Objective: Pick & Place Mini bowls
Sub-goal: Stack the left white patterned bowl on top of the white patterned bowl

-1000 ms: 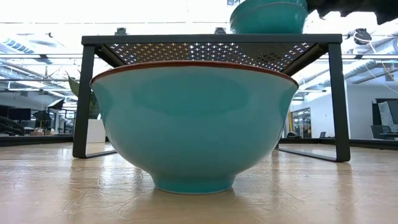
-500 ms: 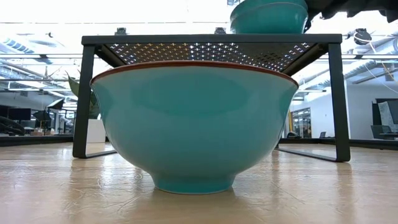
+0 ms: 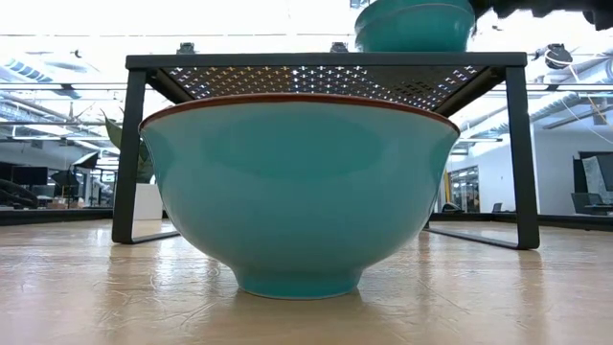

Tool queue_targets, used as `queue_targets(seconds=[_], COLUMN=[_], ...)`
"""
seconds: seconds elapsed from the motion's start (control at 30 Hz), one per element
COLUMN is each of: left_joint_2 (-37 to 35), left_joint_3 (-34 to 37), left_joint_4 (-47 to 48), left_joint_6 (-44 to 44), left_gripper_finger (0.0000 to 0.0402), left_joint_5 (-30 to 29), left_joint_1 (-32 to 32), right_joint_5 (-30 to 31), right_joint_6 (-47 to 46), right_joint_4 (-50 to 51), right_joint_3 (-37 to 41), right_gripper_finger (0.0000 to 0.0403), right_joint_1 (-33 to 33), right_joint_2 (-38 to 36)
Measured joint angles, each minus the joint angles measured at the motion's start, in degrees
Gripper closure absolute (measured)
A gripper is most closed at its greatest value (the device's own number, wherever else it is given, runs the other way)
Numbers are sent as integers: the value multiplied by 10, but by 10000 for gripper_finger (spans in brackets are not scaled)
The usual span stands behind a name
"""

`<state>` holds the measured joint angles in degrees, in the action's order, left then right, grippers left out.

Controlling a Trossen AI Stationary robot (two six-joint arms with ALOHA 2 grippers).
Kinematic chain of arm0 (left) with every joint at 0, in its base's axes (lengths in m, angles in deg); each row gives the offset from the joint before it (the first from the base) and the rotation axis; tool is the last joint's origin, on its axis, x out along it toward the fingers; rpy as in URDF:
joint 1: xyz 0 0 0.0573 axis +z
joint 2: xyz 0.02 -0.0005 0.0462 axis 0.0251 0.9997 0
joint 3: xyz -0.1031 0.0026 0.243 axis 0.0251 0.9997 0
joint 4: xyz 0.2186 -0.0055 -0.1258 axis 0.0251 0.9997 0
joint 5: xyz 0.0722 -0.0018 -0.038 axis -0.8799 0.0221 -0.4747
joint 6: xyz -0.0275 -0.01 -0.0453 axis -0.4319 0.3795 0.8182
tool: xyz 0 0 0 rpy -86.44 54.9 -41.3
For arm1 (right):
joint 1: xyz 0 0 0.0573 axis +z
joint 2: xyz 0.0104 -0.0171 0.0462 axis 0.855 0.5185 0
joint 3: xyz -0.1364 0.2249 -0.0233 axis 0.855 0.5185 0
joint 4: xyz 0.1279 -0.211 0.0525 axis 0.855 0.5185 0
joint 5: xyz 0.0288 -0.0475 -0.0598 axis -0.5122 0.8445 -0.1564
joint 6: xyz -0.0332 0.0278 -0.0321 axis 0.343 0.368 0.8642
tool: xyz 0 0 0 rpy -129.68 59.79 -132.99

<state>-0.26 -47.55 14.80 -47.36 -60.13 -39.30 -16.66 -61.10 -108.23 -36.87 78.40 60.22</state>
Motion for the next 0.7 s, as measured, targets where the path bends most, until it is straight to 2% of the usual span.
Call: queue_targets(seconds=[0.13,0.3,0.4,0.7], left_joint_2=[0,0,0,0], left_joint_3=[0,0,0,0], left_joint_4=[0,0,0,0], left_joint_6=[0,0,0,0], left_gripper_finger=[289,289,289,289], left_joint_5=[0,0,0,0], left_joint_1=[0,0,0,0], right_joint_5=[0,15,14,10], right_joint_6=[39,57,57,36], right_joint_4=[-39,75,106,88], right_joint_3=[-39,-136,-183,-194], right_gripper_finger=[403,403,403,403], right_joint_1=[-1,-12,-27,-71], right_joint_2=[5,66,116,201])
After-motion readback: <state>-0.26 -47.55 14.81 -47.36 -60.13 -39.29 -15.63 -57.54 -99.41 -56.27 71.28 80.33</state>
